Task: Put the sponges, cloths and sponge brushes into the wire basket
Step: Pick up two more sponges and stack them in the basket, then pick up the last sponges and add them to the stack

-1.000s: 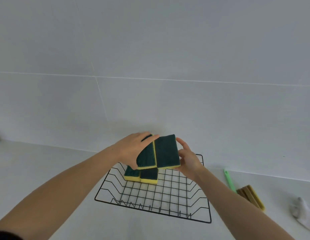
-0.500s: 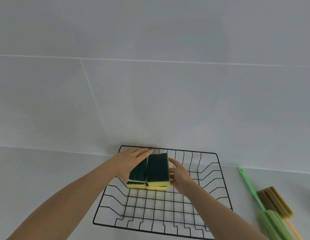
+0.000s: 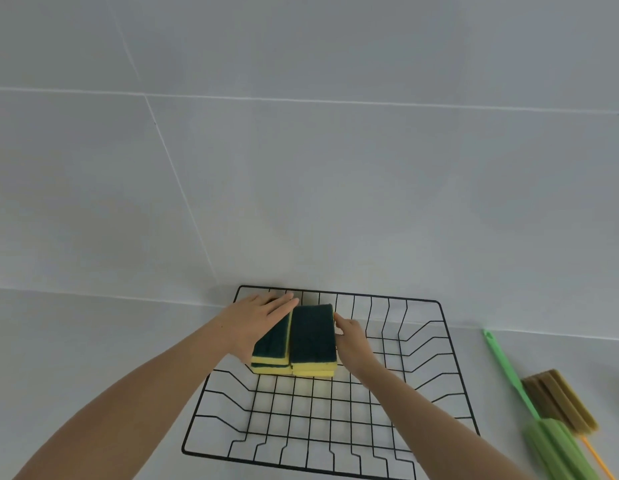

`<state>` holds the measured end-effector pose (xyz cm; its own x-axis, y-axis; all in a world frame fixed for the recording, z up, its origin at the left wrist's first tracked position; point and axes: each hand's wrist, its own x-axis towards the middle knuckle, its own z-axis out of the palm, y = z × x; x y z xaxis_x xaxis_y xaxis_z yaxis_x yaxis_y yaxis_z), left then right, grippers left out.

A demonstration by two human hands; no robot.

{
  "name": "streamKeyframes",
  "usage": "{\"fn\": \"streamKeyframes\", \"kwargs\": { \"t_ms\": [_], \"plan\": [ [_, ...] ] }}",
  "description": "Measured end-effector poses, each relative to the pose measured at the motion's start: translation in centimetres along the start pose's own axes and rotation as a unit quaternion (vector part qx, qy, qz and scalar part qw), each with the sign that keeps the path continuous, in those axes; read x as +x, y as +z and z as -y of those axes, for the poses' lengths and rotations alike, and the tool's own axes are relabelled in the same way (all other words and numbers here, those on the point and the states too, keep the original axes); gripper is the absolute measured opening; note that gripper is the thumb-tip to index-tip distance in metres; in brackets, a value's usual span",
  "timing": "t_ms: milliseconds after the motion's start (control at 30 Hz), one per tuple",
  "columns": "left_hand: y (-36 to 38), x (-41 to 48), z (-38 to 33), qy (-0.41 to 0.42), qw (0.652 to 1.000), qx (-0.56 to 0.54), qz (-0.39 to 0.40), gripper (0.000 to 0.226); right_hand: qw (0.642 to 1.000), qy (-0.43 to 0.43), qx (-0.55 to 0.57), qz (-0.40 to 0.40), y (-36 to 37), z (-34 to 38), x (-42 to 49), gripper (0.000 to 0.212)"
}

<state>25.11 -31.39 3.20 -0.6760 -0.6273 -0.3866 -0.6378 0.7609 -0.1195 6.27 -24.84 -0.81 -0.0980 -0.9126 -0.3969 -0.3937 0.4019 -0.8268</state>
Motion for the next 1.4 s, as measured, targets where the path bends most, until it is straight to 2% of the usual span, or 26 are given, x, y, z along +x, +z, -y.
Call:
{"fn": "streamKeyframes", "kwargs": {
  "t_ms": [100, 167, 333, 467, 600, 733, 867, 1000, 1233, 1400],
  "plan": [
    [0.3, -0.1, -0.8, -0.02, 0.999, 0.029, 0.002, 0.122, 0.999, 0.025, -0.021, 0.005, -0.3, 0.1, -0.3, 0.046],
    [0.3, -0.3, -1.2, -0.033, 0.999, 0.037, 0.001, 0.12, 0.999, 0.021, -0.03, 0.004, -0.7, 0.2, -0.4, 0.046],
    [-0.7, -1.6, -2.0, -0.063, 0.998, 0.008, -0.002, 0.12, 0.993, -0.044, -0.108, 0.006, -1.9, 0.9, -2.1, 0.056],
    [-2.3, -3.3, -3.0, -0.11, 0.992, -0.056, -0.036, 0.12, 0.962, -0.118, -0.248, 0.004, -3.3, 1.7, -4.2, 0.064],
    [-4.2, -5.4, -5.2, -0.138, 0.983, -0.087, -0.081, 0.123, 0.928, -0.146, -0.342, -0.002, -5.0, 2.5, -7.0, 0.068],
    [-5.4, -8.0, -8.3, -0.151, 0.978, -0.098, -0.109, 0.122, 0.909, -0.172, -0.379, -0.011, -7.0, 2.6, -10.8, 0.07],
    [-5.8, -10.6, -12.3, -0.151, 0.976, -0.098, -0.124, 0.119, 0.892, -0.204, -0.402, -0.02, -8.9, 1.7, -15.1, 0.083],
    [-5.6, -12.6, -17.3, -0.158, 0.973, -0.101, -0.132, 0.117, 0.882, -0.22, -0.416, -0.014, -10.8, -0.5, -19.2, 0.085],
    [-3.9, -13.9, -26.7, -0.144, 0.967, -0.151, -0.145, 0.118, 0.876, -0.213, -0.432, -0.02, -13.8, -5.8, -25.4, 0.091],
    [-2.4, -13.3, -33.5, -0.109, 0.969, -0.175, -0.136, 0.117, 0.876, -0.179, -0.447, -0.017, -16.2, -10.3, -29.3, 0.085]
  ]
}}
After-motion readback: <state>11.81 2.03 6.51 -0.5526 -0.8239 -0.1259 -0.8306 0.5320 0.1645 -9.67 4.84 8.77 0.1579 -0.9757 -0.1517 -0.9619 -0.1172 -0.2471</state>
